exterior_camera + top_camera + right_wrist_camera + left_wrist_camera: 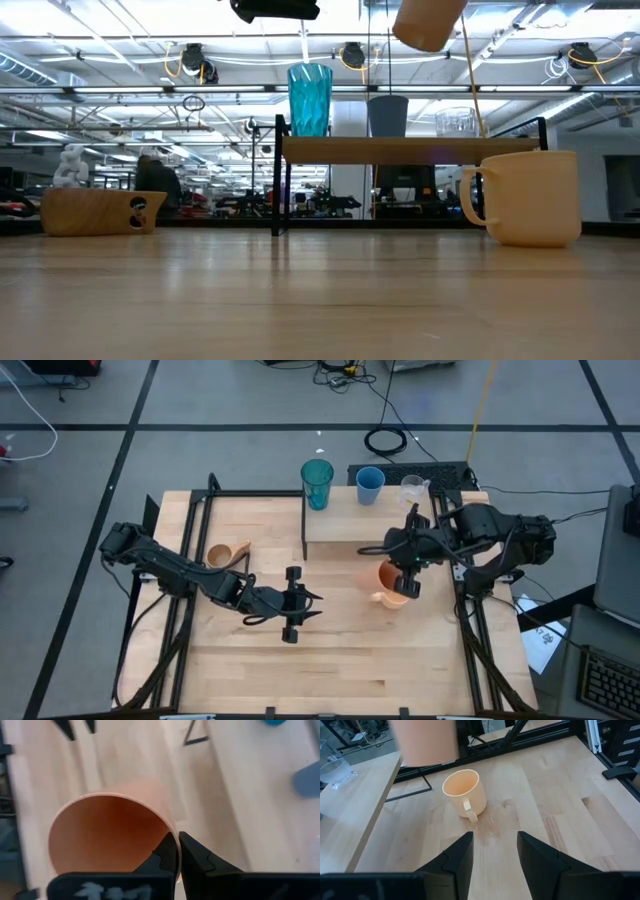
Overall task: Stack small to large cups/mugs on shelf
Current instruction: Put the orange cup on the shelf
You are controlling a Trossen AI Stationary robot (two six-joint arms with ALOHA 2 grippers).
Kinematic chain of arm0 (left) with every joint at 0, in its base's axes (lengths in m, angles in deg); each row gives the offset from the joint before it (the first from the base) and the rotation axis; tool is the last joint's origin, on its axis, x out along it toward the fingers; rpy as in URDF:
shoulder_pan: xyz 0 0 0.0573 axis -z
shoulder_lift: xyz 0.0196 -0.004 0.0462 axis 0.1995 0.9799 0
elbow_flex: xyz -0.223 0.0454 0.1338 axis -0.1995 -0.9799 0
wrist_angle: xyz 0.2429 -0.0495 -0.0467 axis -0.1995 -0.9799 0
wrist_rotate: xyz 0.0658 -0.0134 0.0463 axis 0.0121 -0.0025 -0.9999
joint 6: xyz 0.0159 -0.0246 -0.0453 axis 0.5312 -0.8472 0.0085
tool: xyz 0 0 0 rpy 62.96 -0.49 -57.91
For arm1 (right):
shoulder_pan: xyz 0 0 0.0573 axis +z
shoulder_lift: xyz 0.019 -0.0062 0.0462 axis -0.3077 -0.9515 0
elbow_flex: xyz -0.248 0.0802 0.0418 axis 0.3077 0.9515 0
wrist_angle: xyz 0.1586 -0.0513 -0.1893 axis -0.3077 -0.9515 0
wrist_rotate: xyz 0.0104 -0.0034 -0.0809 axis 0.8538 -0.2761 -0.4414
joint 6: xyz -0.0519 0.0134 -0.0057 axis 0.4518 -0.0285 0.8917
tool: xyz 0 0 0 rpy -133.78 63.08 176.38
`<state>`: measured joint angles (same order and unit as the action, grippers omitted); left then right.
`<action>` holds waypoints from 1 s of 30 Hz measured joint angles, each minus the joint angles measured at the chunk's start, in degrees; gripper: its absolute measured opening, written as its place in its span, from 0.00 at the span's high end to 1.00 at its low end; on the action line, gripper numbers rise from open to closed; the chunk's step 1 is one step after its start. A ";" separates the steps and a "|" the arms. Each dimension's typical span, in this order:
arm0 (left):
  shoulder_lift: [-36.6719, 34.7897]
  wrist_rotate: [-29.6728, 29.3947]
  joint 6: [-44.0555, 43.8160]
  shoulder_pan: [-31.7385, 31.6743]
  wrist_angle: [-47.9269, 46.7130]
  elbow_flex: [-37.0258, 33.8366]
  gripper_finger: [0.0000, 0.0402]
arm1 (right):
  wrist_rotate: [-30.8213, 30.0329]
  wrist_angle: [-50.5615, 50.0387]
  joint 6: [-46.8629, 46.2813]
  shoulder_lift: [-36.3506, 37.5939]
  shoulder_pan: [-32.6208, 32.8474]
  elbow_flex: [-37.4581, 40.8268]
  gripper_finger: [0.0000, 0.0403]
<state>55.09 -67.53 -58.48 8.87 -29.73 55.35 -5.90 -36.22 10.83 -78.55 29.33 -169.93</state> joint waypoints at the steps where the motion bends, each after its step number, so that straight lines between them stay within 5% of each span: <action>1: 0.00 -0.17 0.00 0.01 -0.01 0.00 0.62 | -1.62 0.04 0.52 0.00 0.29 0.00 1.00; 10: 0.00 -4.73 -0.10 0.72 -1.46 -0.02 0.62 | -10.88 4.67 12.47 0.00 4.51 0.02 1.00; 22: 0.00 -4.91 -0.13 0.72 -1.46 -0.02 0.62 | -22.36 8.25 40.58 0.00 9.52 0.02 1.00; 30: 0.00 -4.93 0.00 0.72 -1.42 -0.02 0.62 | -23.95 8.78 47.40 0.00 10.11 0.02 1.00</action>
<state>55.09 -72.46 -58.48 9.59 -31.15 55.33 -29.85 -27.45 58.24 -78.55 39.44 -169.91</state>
